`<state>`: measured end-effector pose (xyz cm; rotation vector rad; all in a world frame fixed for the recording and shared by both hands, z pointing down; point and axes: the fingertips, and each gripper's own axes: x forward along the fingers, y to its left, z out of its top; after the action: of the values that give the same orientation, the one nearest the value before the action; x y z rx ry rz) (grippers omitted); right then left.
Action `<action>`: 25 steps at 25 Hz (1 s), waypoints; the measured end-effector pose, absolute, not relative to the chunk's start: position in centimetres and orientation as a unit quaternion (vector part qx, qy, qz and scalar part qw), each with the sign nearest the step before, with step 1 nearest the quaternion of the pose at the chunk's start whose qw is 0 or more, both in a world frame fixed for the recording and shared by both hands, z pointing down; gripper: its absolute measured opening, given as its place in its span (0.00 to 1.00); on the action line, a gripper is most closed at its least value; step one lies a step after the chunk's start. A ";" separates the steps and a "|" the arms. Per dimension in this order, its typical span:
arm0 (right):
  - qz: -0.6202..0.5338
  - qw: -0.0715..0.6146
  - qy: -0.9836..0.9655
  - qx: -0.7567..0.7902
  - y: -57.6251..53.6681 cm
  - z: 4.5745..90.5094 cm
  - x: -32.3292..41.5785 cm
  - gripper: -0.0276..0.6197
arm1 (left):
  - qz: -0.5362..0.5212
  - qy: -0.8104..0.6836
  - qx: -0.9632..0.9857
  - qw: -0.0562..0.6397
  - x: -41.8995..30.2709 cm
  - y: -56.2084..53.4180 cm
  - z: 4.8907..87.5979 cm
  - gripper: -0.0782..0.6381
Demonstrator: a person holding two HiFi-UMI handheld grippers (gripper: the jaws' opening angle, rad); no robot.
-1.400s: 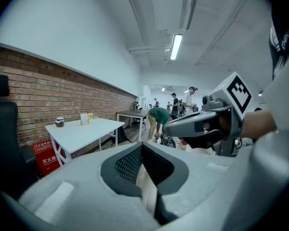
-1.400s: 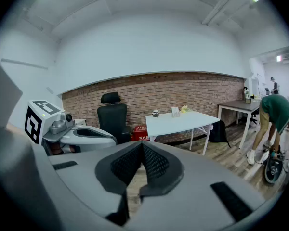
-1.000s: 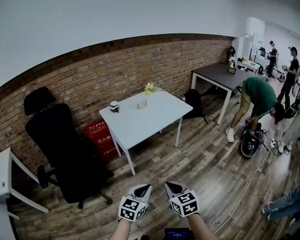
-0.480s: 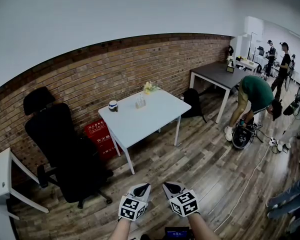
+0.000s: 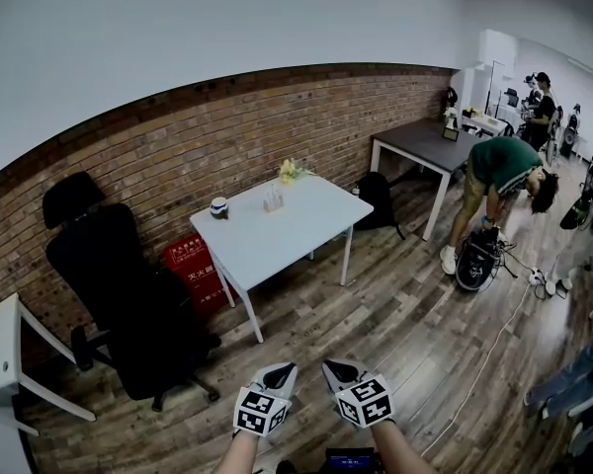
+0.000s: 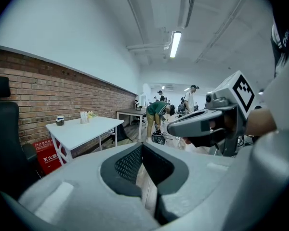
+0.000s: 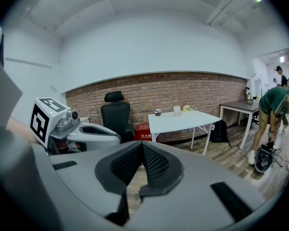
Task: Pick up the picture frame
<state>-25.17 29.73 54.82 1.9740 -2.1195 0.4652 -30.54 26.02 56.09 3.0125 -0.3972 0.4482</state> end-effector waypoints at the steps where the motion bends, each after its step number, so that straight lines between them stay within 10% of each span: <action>1: 0.159 0.103 -0.718 0.669 29.9 55.0 -25.1 0.05 | 0.146 -0.129 0.980 0.036 -30.4 26.2 56.2 0.12; 25: 0.184 0.102 -0.711 0.671 33.0 57.2 -17.9 0.05 | 0.172 -0.144 0.973 0.052 -25.1 28.9 58.5 0.12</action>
<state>-17.92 33.01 57.17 1.9802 -2.0995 0.5435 -25.12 28.90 58.51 2.9602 -0.4376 0.5235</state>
